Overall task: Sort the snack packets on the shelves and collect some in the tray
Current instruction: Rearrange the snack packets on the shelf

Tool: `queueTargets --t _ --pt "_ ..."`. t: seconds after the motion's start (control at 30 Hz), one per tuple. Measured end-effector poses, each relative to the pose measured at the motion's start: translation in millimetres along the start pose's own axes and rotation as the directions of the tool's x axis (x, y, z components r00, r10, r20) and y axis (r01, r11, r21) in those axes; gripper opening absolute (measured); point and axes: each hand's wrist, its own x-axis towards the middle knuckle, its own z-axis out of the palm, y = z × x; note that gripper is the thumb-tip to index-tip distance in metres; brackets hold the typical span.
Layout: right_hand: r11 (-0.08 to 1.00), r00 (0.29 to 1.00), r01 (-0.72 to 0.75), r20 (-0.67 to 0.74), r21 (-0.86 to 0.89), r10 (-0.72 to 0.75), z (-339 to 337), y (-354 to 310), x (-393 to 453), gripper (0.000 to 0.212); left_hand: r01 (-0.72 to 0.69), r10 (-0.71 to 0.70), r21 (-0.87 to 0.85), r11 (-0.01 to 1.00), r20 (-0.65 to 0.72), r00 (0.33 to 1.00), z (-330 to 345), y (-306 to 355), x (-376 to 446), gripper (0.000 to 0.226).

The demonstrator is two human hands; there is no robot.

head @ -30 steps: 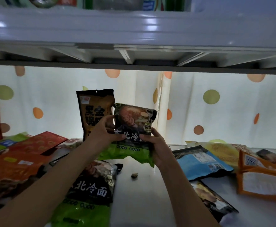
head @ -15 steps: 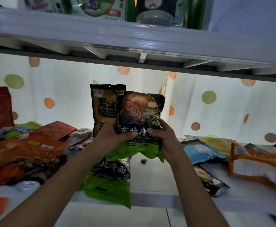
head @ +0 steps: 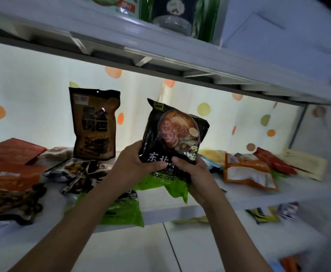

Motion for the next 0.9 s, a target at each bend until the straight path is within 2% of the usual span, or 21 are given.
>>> queueTargets --t 0.1,0.2,0.3,0.37,0.43,0.5,0.6,0.67,0.8,0.9 --pt "0.999 0.992 0.04 -0.12 -0.033 -0.044 -5.4 1.5 -18.6 0.044 -0.037 0.041 0.085 0.996 -0.043 0.998 13.9 6.3 -12.2 0.066" --pt "0.996 0.973 0.069 -0.218 -0.051 -0.079 -10.5 -0.4 -39.5 0.042 -0.11 0.16 0.255 0.961 -0.185 0.97 34.0 12.0 -30.7 0.089" --pt "0.996 0.964 0.086 -0.25 -0.004 -0.084 -16.0 -6.5 -66.2 0.039 -0.142 0.316 0.507 0.85 -0.276 0.908 59.0 21.7 -55.5 0.077" --pt "0.995 0.967 0.093 -0.242 0.04 -0.081 -21.2 -9.9 -84.7 0.036 -0.187 0.394 0.566 0.803 -0.269 0.879 72.9 25.9 -69.2 0.062" --pt "0.992 0.972 0.09 -0.227 0.091 -0.067 -25.6 -11.4 -102.2 0.032 -0.206 0.41 0.598 0.774 -0.225 0.884 84.8 28.3 -82.7 0.051" --pt "0.991 0.976 0.073 -0.213 0.114 -0.047 -31.5 -11.9 -121.2 0.032 -0.173 0.362 0.641 0.748 -0.176 0.915 100.7 31.8 -100.9 0.052" --pt "0.992 0.976 0.028 -0.22 0.125 0.0 -45.0 -8.3 -149.6 0.033 -0.12 0.147 0.541 0.832 -0.006 0.989 124.4 30.0 -129.0 0.08" --pt "0.991 0.981 -0.016 -0.19 0.136 0.042 -54.6 -7.3 -169.2 0.037 -0.097 0.06 0.397 0.913 0.105 0.993 135.8 27.8 -142.7 0.094" --pt "0.957 0.99 -0.094 -0.073 0.276 0.119 -72.0 -2.9 -207.9 0.06 0.014 -0.037 0.107 0.994 0.216 0.976 154.5 44.6 -171.4 0.086" --pt "0.926 0.985 -0.136 -0.051 0.351 0.164 -87.8 5.1 -232.3 0.073 0.088 -0.077 -0.037 0.995 0.226 0.971 171.7 57.5 -191.2 0.076"
